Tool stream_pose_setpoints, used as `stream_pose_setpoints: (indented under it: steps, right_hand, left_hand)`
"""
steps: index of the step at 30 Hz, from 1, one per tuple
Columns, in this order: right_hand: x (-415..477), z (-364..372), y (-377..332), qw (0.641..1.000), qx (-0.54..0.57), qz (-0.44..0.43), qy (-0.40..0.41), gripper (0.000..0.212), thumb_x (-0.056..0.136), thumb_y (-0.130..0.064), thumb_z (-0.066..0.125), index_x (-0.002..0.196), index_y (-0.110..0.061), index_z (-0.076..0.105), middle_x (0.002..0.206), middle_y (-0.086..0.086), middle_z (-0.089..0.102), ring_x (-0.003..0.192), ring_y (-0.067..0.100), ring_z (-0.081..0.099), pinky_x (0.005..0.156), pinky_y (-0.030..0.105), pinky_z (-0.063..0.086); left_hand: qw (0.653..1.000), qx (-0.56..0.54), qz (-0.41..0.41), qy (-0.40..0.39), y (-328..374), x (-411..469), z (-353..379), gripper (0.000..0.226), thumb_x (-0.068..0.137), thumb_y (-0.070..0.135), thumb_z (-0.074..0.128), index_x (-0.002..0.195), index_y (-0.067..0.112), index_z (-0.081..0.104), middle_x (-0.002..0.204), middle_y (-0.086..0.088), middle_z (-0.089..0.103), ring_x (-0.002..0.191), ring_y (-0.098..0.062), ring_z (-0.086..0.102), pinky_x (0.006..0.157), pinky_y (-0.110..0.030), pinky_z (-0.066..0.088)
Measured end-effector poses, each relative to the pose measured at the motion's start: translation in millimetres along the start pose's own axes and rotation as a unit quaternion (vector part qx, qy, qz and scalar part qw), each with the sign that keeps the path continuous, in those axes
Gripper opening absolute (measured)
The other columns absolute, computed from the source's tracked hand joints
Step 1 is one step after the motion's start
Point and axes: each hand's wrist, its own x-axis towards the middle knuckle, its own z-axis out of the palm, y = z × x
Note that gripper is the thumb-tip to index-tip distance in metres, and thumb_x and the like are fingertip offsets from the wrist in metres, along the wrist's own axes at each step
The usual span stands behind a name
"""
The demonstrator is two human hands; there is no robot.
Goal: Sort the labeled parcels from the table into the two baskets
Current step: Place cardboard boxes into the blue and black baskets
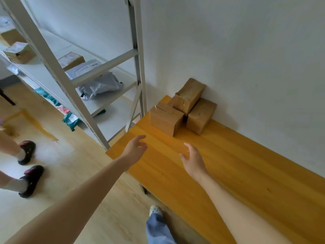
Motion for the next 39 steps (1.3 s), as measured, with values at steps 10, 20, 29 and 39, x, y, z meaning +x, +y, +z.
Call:
stream_pose_setpoints:
  steps: [10, 20, 29, 39]
  right_hand:
    - [99.9, 13.1, -4.9, 0.998, 0.044, 0.047, -0.024, 0.051, 0.099, -0.022, 0.051, 0.147, -0.018, 0.032, 0.15, 0.002, 0.036, 0.137, 0.019, 0.037, 0.106, 0.039, 0.042]
    - [151.4, 33.4, 3.7, 0.985, 0.06, 0.148, -0.058, 0.065, 0.097, -0.019, 0.055, 0.151, -0.015, 0.019, 0.153, 0.006, 0.032, 0.14, 0.023, 0.033, 0.108, 0.042, 0.04]
    - [166.8, 51.0, -4.4, 0.971, 0.111, 0.21, -0.006, 0.069, 0.093, -0.017, 0.062, 0.149, -0.011, 0.023, 0.146, 0.009, 0.042, 0.135, 0.025, 0.039, 0.105, 0.042, 0.043]
    - [159.2, 69.7, -34.9, 0.959, 0.167, 0.216, 0.074, 0.054, 0.096, -0.025, 0.058, 0.144, -0.011, 0.036, 0.137, 0.005, 0.053, 0.122, 0.023, 0.052, 0.09, 0.028, 0.044]
  left_hand:
    - [1.0, 0.01, -0.023, -0.018, 29.8, 104.2, -15.2, 0.051, 0.097, 0.014, 0.053, 0.145, 0.022, 0.037, 0.135, -0.008, 0.05, 0.121, -0.026, 0.052, 0.102, -0.044, 0.046]
    - [0.995, -0.023, -0.066, -0.066, 40.5, 190.4, -0.4, 0.061, 0.095, 0.031, 0.058, 0.148, 0.023, 0.03, 0.149, -0.004, 0.036, 0.13, -0.024, 0.044, 0.099, -0.036, 0.043]
    - [0.988, -0.003, -0.061, -0.143, 30.8, 230.7, -9.8, 0.064, 0.09, 0.025, 0.066, 0.145, 0.032, 0.034, 0.14, 0.009, 0.045, 0.126, -0.018, 0.044, 0.107, -0.044, 0.038]
    - [0.98, 0.024, -0.034, -0.195, 23.0, 238.6, -36.6, 0.041, 0.093, 0.018, 0.06, 0.127, 0.034, 0.044, 0.11, 0.02, 0.052, 0.112, -0.013, 0.048, 0.1, -0.04, 0.039]
